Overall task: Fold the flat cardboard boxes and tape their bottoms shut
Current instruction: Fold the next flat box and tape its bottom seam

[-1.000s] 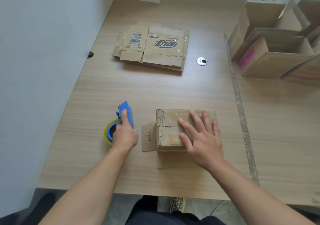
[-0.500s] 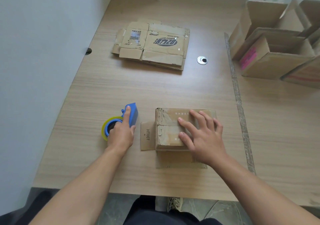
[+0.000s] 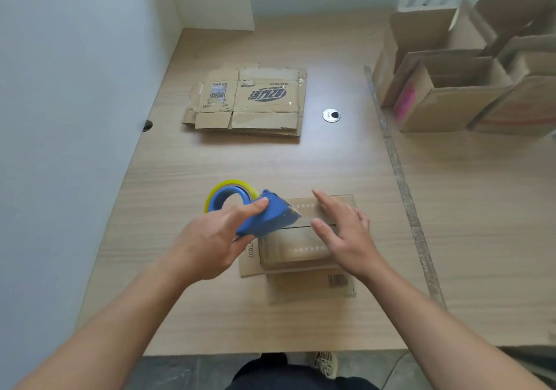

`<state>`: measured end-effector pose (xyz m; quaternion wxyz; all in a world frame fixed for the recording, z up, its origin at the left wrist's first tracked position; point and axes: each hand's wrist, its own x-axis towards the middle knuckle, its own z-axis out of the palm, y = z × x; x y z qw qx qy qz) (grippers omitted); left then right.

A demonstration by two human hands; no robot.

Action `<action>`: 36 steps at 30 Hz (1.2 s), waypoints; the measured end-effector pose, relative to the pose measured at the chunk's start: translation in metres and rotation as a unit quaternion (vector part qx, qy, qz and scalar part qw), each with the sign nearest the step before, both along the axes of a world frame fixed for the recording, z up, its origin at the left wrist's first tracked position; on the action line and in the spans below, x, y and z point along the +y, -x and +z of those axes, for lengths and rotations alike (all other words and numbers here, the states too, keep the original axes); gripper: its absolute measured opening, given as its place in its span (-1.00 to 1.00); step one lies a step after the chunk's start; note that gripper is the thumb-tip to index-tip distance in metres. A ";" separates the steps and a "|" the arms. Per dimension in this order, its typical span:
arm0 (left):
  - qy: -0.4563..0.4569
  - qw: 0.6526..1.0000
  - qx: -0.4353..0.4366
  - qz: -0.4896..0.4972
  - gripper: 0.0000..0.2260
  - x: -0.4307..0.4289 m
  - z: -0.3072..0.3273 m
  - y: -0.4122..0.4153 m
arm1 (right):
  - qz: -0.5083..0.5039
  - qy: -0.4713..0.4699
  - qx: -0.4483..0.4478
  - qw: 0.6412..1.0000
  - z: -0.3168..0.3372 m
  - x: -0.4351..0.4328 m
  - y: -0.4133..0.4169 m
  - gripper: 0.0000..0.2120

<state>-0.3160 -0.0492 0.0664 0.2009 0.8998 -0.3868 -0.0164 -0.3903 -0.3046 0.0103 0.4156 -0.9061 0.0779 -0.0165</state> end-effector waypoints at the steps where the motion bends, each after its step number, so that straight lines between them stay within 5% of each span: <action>1: -0.010 0.999 0.001 -0.034 -0.33 -0.007 -0.001 0.001 | 0.003 -0.022 -0.004 1.000 0.002 -0.002 0.001 -0.57; 8: -0.056 0.989 -0.056 -0.124 -0.28 -0.029 -0.007 0.000 | 0.024 -0.068 -0.036 0.997 0.004 -0.012 0.008 -0.70; 12: -0.095 0.981 -0.087 -0.144 -0.54 -0.033 -0.001 0.000 | 0.016 -0.099 -0.033 0.994 0.004 -0.011 0.007 -0.80; 16: -0.093 0.982 -0.082 -0.143 -0.55 -0.037 0.003 0.002 | 0.024 -0.109 -0.028 0.993 0.006 -0.014 0.008 -0.81; 21: -0.085 0.988 -0.028 -0.125 -0.28 -0.039 0.003 0.003 | 0.043 -0.152 -0.015 0.987 0.010 -0.022 0.006 -0.85; 24: -0.095 0.988 0.003 -0.124 -0.29 -0.042 0.006 0.004 | 0.037 -0.178 -0.013 0.983 0.009 -0.024 0.004 -0.90; 33: -0.156 0.980 0.107 -0.055 -0.38 -0.066 0.020 -0.003 | -0.098 -0.245 -0.030 0.964 0.000 -0.020 0.006 -0.79; 36: -0.219 0.971 0.055 -0.083 -0.38 -0.075 0.020 -0.004 | -0.257 -0.370 -0.016 0.893 -0.005 -0.038 0.009 -0.76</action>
